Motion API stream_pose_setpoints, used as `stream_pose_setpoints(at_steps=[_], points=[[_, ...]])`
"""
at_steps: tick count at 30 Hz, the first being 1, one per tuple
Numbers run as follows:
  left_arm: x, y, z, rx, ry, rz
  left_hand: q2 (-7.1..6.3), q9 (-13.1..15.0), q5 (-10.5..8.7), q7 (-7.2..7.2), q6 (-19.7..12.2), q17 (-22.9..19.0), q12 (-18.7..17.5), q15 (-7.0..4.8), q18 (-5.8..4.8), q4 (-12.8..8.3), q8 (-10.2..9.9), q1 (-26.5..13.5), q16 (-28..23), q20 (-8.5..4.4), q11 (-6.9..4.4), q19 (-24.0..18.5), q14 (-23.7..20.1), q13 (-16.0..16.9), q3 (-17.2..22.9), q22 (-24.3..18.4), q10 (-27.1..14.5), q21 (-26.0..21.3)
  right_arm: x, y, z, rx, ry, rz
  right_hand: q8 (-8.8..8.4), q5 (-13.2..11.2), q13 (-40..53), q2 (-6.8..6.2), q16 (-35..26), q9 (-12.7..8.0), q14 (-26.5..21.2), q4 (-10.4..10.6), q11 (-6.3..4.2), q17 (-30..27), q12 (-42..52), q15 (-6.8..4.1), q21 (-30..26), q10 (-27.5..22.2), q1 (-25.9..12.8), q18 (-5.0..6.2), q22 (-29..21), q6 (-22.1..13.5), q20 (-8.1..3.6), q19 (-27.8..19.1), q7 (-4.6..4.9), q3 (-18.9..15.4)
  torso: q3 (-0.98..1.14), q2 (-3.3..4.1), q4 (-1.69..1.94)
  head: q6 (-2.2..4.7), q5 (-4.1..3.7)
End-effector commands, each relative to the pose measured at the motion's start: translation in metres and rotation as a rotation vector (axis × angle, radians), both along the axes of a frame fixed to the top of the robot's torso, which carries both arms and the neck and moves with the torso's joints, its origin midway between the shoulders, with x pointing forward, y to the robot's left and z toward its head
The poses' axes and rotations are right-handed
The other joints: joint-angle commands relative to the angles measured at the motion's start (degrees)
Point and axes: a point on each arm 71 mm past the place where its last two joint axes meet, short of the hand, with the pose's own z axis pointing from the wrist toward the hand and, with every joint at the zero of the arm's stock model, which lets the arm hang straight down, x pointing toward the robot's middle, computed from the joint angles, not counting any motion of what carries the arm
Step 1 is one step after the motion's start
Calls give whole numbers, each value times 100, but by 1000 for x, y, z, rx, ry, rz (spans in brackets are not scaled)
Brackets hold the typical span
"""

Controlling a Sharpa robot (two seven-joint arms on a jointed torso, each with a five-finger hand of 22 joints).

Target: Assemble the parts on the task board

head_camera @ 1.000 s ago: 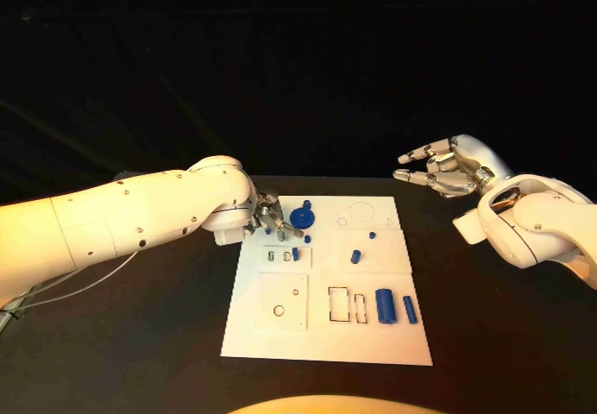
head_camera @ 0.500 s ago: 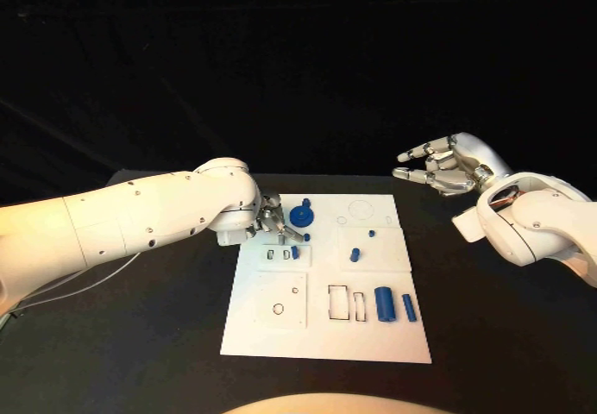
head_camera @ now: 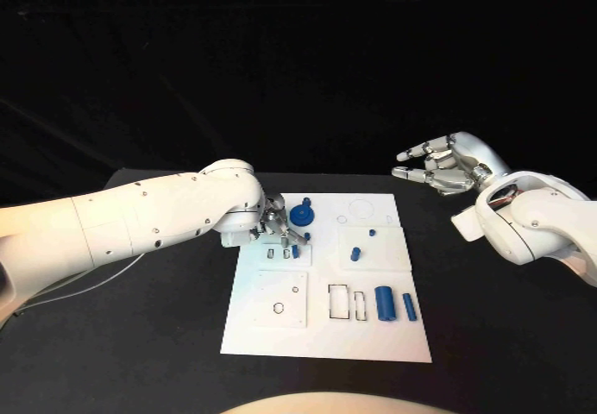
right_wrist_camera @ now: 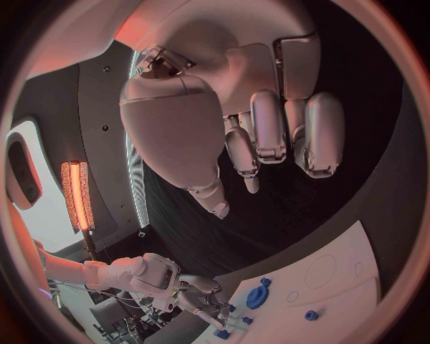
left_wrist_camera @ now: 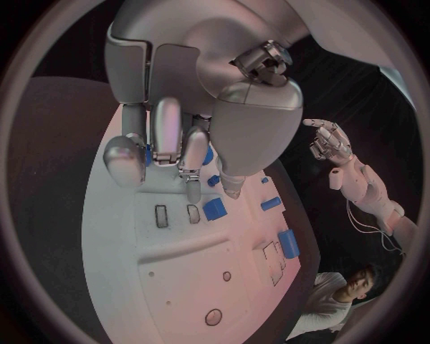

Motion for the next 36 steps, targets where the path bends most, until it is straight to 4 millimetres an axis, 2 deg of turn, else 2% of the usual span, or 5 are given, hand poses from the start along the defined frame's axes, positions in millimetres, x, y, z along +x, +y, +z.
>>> stream_pose_setpoints(at_steps=[1,30,36], points=[[-2,-3,-2,5,27,-21,60,15,-16,-2,-49,557,-40,-35,-63,-6,42,27,17,18,13,-11,350,-15,-19,3,-51,39,0,1,0,-4,8,8,17,22,-8,-17,-20,5,376,3,13,701,-35,-33,-34,-41,-51,59,549,-13,12,-37,-3,-30,-1,1,-1,-3,-13],[-8,-10,-6,3,71,-50,129,156,-14,1,-137,558,-49,-29,-67,-29,136,311,14,30,16,-32,350,-22,50,59,-69,83,3,4,-2,-16,11,14,30,50,14,1,-29,7,373,11,11,691,-13,-34,-50,-18,-45,62,541,-11,11,-42,-5,-41,-3,5,3,-3,-13],[-8,-8,-6,-6,71,-38,213,208,-11,-1,-164,560,-46,-31,-68,-30,166,431,14,32,14,-39,351,-18,136,75,-66,98,3,4,-2,-18,11,14,31,54,14,3,-30,7,373,12,10,691,-12,-34,-51,-17,-44,62,541,-10,10,-42,-5,-43,-2,10,2,-1,-9]])
